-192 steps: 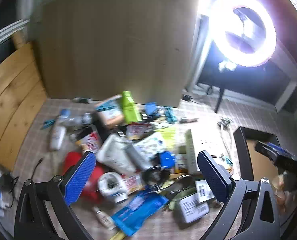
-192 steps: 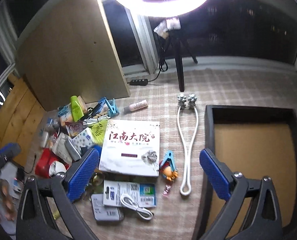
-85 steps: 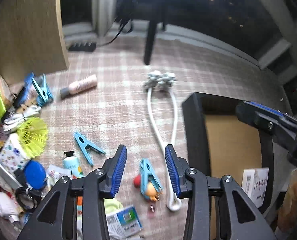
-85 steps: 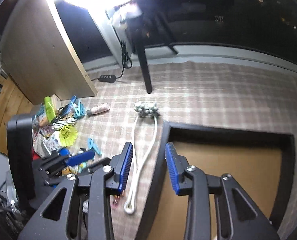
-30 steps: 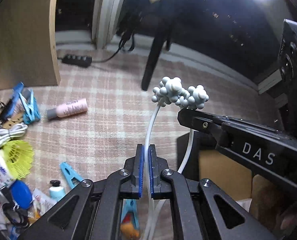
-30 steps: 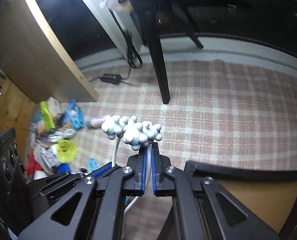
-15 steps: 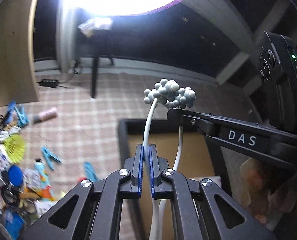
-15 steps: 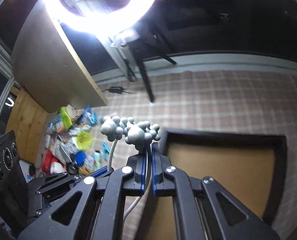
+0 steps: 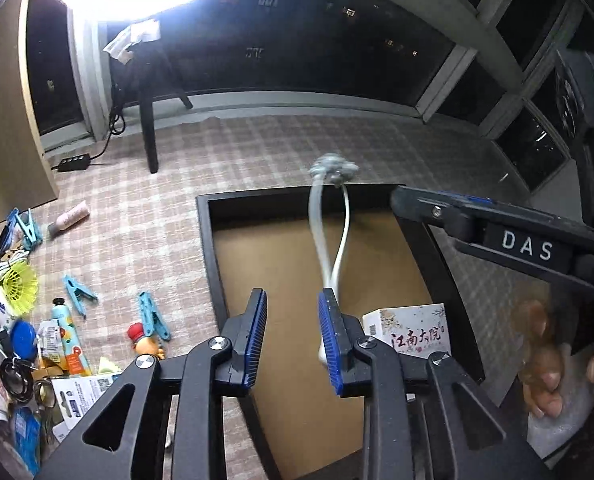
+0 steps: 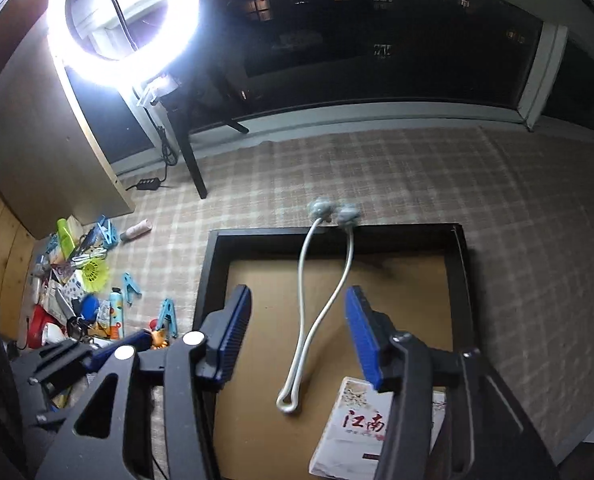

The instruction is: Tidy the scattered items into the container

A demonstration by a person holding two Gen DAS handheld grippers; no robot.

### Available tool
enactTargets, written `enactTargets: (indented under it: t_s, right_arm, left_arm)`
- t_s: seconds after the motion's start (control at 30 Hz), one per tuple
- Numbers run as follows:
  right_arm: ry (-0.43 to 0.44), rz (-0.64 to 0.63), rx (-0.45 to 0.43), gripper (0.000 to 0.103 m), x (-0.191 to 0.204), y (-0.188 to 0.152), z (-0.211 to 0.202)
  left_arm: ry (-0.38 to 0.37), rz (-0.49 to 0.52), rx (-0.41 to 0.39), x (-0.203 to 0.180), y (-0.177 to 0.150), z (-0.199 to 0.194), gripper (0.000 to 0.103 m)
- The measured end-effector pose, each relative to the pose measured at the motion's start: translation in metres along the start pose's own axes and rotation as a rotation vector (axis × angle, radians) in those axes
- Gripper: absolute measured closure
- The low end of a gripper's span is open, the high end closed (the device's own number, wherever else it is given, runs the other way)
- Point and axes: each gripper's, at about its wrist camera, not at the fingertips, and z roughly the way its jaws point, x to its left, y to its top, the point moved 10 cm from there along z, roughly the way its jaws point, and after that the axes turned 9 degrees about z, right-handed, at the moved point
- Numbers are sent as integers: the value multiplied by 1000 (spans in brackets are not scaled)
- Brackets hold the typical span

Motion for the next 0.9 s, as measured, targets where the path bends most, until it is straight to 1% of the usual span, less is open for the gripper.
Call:
enactTargets:
  t_s: [0.07, 0.23, 0.33, 0.47, 0.57, 0.63, 0.73, 0.8, 0.83, 0.87, 0.9]
  right_arm:
    - [4, 10, -5, 53, 0, -1, 1]
    - [45, 24, -14, 53, 4, -5, 1]
    - [40, 52, -19, 53, -1, -6, 7]
    - [33, 99, -5, 53, -11, -6, 22]
    - [45, 99, -8, 53, -6, -10, 25]
    - [62, 82, -17, 53, 3, -12, 24]
    - [119, 54, -26, 53, 23, -19, 20]
    - [175, 6, -34, 53, 44, -25, 15]
    - [194, -19, -38, 53, 54, -28, 13]
    - [209, -57, -42, 53, 67, -33, 11]
    - [216, -91, -44, 53, 78, -38, 10]
  left_arm:
    - [13, -7, -9, 6, -1, -7, 78]
    - [37, -37, -30, 31, -3, -19, 78]
    - [41, -61, -28, 44, -6, -21, 78]
    - [74, -68, -38, 61, -12, -30, 78]
    - [101, -83, -38, 84, -21, -43, 78]
    - [128, -97, -38, 103, -29, -53, 78]
    - [179, -130, -40, 141, -48, -75, 78]
    - [218, -151, -40, 163, -62, -88, 77]
    - [239, -162, -38, 177, -72, -96, 75]
    - [252, -172, -38, 186, -79, -102, 73]
    - [268, -187, -37, 198, -89, -109, 72]
